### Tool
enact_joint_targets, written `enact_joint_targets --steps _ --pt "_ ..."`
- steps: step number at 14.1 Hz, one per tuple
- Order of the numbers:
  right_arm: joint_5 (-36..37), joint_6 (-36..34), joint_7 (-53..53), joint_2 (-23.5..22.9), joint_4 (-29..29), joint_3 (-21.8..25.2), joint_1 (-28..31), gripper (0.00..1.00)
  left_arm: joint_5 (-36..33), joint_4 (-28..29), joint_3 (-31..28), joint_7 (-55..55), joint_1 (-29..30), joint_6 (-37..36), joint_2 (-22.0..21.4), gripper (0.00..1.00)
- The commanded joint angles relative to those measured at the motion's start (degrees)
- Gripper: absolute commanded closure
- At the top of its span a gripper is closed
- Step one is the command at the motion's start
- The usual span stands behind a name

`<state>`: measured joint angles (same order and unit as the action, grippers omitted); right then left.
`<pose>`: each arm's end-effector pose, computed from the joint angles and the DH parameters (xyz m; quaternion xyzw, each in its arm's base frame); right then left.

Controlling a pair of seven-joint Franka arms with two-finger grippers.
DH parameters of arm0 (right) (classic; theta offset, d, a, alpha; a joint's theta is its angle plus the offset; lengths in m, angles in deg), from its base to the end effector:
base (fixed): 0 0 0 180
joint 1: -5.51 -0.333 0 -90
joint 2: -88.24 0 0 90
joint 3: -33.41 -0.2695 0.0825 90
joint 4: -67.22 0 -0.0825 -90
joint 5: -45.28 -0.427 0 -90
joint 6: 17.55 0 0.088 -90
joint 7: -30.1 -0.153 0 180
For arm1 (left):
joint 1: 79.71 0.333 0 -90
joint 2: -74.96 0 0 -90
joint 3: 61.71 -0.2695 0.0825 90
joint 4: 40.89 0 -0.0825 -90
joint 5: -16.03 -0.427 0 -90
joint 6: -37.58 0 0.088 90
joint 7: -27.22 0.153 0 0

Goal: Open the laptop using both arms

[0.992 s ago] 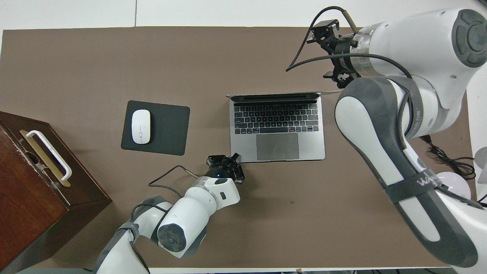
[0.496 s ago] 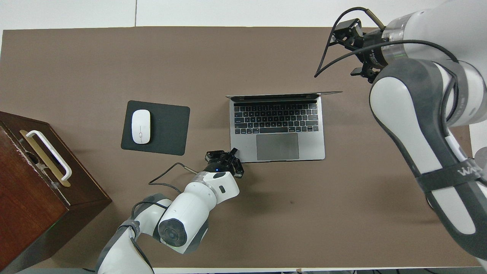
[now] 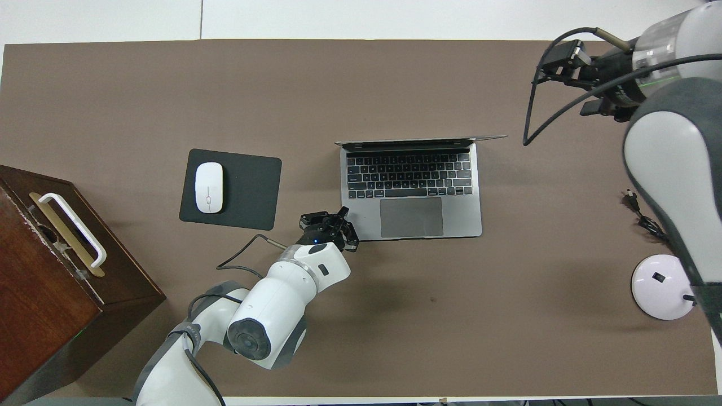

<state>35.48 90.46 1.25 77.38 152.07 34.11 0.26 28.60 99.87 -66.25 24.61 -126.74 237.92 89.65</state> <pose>0.6798 0.0748 0.4927 -0.9649 0.2255 -0.0786 0.1097 0.4401 -0.3607 0.1721 0.8992 -0.2152 0.3536 0.1418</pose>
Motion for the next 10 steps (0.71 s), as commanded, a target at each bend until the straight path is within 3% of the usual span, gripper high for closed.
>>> enact_joint_targets --steps 1,5,10 --pt "3.71 -4.02 7.38 3.11 0.23 -0.52 1.65 0.0 0.79 0.3 0.32 -0.29 1.42 -2.49 -2.73 1.0" --pt "9.08 -7.45 23.45 7.24 0.58 0.0 2.35 0.0 0.79 -0.84 0.15 -0.29 3.7 -13.9 -8.7 1.0" --pt "12.16 -9.22 29.21 9.26 1.63 -0.08 4.37 0.0 0.61 -3.47 0.06 0.32 7.65 -29.36 -16.26 1.0"
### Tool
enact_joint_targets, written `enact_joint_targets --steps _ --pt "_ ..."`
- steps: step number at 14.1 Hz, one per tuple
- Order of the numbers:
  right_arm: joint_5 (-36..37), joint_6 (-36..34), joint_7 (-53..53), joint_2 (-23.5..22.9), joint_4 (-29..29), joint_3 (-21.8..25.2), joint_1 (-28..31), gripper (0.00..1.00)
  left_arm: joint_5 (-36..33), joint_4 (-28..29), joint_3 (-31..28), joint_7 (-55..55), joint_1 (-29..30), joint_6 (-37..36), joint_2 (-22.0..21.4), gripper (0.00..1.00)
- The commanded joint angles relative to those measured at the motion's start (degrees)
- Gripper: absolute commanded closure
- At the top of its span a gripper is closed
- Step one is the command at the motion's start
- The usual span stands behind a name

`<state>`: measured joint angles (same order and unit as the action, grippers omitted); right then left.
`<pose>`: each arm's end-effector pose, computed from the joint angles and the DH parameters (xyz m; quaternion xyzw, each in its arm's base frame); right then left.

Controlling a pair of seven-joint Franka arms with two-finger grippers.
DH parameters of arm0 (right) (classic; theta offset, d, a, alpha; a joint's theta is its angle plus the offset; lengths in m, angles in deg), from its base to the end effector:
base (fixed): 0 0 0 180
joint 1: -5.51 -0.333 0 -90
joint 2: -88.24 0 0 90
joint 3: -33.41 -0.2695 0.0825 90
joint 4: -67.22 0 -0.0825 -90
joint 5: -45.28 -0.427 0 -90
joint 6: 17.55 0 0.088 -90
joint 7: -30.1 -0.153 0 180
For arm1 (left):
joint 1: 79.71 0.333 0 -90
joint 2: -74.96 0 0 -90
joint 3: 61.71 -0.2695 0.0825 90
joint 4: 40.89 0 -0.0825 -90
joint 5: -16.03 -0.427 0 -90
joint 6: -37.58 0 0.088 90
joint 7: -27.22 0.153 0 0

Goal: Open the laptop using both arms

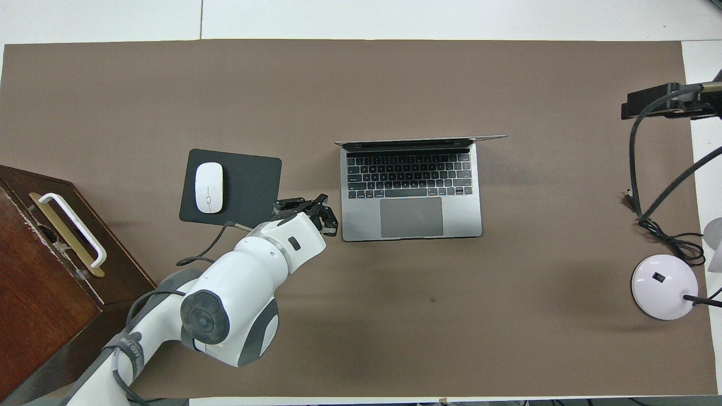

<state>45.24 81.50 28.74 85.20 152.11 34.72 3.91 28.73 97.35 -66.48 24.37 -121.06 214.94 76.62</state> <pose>0.6363 0.0036 0.5625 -0.9953 0.0092 -0.0969 0.0011 0.4843 -0.3371 0.2574 0.9305 -0.1749 0.2874 0.1446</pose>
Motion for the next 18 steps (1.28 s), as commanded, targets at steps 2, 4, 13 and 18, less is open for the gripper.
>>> enact_joint_targets --steps 2,4,13,18 --pt "2.5 0.09 2.77 1.54 1.94 -0.69 1.59 0.0 -0.13 -4.63 0.29 1.27 4.68 -15.68 -5.69 1.0" --pt "2.42 0.1 3.83 1.81 2.47 -0.69 1.77 0.0 -0.22 -10.6 0.29 3.9 8.46 -28.06 -7.63 1.0" --pt "1.89 -0.52 3.3 2.95 3.96 -0.08 1.77 0.0 -3.92 -23.1 0.29 9.61 18.75 -55.09 -12.82 1.0" --pt "1.54 -0.61 3.12 2.95 4.14 -0.08 1.69 0.0 -7.42 -29.34 0.29 14.37 24.11 -67.82 -13.17 1.0"
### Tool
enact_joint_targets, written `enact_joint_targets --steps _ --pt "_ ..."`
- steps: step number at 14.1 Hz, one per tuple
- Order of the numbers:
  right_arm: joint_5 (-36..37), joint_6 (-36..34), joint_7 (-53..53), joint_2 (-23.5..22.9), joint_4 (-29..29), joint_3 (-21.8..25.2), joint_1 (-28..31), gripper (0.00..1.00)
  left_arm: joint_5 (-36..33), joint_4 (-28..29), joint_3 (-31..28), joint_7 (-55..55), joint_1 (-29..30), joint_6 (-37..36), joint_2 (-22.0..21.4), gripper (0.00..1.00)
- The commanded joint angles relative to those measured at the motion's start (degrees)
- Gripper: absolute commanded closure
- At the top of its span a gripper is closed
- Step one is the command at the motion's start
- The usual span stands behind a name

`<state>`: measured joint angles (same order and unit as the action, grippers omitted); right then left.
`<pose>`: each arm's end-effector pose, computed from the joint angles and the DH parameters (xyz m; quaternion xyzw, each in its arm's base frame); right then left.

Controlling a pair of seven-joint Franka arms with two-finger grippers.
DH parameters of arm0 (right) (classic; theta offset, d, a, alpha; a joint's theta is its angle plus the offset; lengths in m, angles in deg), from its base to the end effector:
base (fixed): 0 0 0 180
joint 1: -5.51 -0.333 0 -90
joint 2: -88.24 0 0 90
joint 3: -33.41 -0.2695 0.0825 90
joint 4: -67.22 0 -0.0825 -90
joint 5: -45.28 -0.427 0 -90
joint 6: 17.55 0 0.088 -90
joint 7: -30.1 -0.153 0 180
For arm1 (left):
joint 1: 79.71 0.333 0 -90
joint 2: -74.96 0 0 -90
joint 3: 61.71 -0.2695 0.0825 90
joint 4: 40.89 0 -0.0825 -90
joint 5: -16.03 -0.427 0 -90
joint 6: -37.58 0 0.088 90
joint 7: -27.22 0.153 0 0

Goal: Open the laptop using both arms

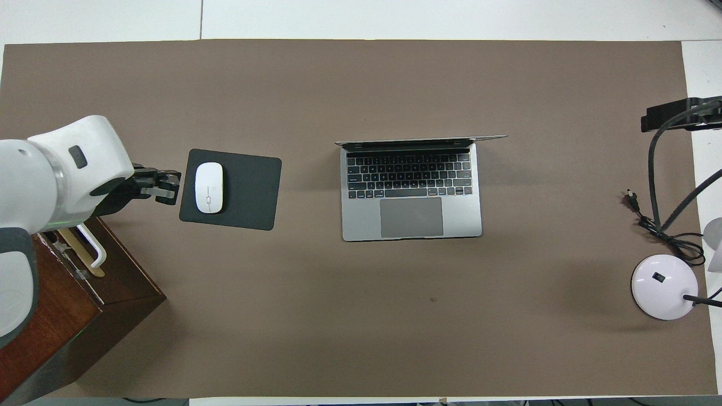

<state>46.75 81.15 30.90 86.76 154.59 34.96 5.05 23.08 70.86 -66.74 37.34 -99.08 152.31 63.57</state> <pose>0.6274 -0.0153 0.5557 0.9962 -0.0016 0.0856 0.0146 0.5651 -0.1556 0.4920 0.9713 -0.1913 0.1217 0.0718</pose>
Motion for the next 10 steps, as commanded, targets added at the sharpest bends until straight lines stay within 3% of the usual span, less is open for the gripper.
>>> enact_joint_targets --steps 1,8,9,10 --pt "0.02 -0.34 0.96 1.48 1.75 -0.31 0.55 0.0 -2.65 -3.9 0.55 1.57 3.45 -7.04 -0.12 1.0" --pt "-0.07 -0.35 0.96 2.62 3.78 -0.31 0.55 0.0 -5.36 -7.34 0.64 6.41 12.87 -15.85 -0.12 1.0" --pt "-0.07 -0.52 0.96 2.62 3.86 -0.31 0.55 0.0 -6.34 -7.25 0.64 6.32 12.87 -15.94 -0.12 0.56" --pt "-0.07 -0.61 0.96 2.71 3.95 -0.31 0.55 0.0 -6.44 -7.34 0.46 6.15 13.04 -15.85 -0.12 0.01"
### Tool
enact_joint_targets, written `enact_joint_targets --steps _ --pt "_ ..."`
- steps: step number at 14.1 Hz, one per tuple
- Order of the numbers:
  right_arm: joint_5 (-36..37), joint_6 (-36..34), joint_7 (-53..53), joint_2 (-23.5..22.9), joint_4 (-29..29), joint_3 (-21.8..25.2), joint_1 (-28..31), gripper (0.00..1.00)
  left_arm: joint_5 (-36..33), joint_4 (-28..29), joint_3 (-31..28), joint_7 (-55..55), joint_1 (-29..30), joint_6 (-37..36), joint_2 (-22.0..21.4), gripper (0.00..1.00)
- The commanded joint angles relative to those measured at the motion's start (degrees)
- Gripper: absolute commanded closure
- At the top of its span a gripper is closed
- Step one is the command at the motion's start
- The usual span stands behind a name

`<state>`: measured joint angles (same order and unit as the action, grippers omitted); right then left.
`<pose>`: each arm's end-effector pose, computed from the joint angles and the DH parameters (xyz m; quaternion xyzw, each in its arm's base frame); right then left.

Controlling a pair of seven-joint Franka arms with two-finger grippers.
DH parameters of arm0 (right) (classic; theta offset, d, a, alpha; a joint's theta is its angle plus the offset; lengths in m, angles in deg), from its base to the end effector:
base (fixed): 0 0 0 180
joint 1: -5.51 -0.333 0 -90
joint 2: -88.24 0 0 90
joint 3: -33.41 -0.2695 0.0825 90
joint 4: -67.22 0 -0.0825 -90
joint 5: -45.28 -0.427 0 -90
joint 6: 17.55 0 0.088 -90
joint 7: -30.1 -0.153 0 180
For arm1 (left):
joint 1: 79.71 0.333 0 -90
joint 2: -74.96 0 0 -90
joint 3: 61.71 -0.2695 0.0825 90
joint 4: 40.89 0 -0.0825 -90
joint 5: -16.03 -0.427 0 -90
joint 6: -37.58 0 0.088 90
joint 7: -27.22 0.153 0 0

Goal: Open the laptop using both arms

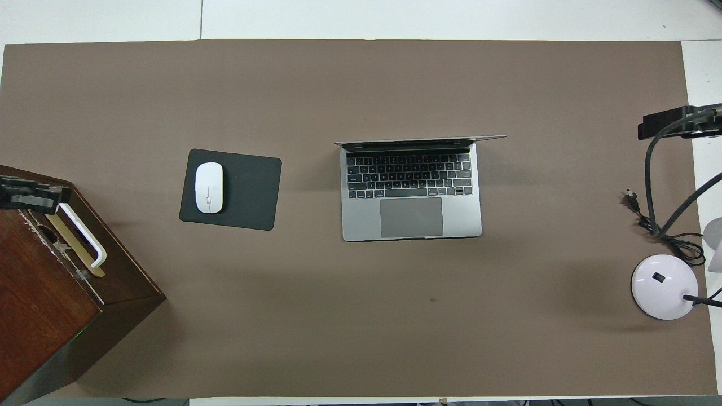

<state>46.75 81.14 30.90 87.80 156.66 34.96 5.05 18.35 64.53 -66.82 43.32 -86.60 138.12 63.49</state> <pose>0.6216 -0.0153 0.5476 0.9970 -0.0016 0.0766 0.0142 0.5637 -0.0206 0.5243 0.9862 -0.1529 0.0602 0.0216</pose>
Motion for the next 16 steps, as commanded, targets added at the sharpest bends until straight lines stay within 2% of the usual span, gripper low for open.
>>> enact_joint_targets --steps 1,16 --pt "-0.07 -1.12 1.13 1.75 1.97 -0.4 0.55 0.0 -1.71 -1.18 0.36 0.25 1.26 -1.67 -0.04 0.0" --pt "-0.07 -7.8 1.48 2.81 2.41 -0.31 0.55 0.0 -1.54 -2.06 -0.79 -0.01 3.11 -2.02 1.98 0.0"
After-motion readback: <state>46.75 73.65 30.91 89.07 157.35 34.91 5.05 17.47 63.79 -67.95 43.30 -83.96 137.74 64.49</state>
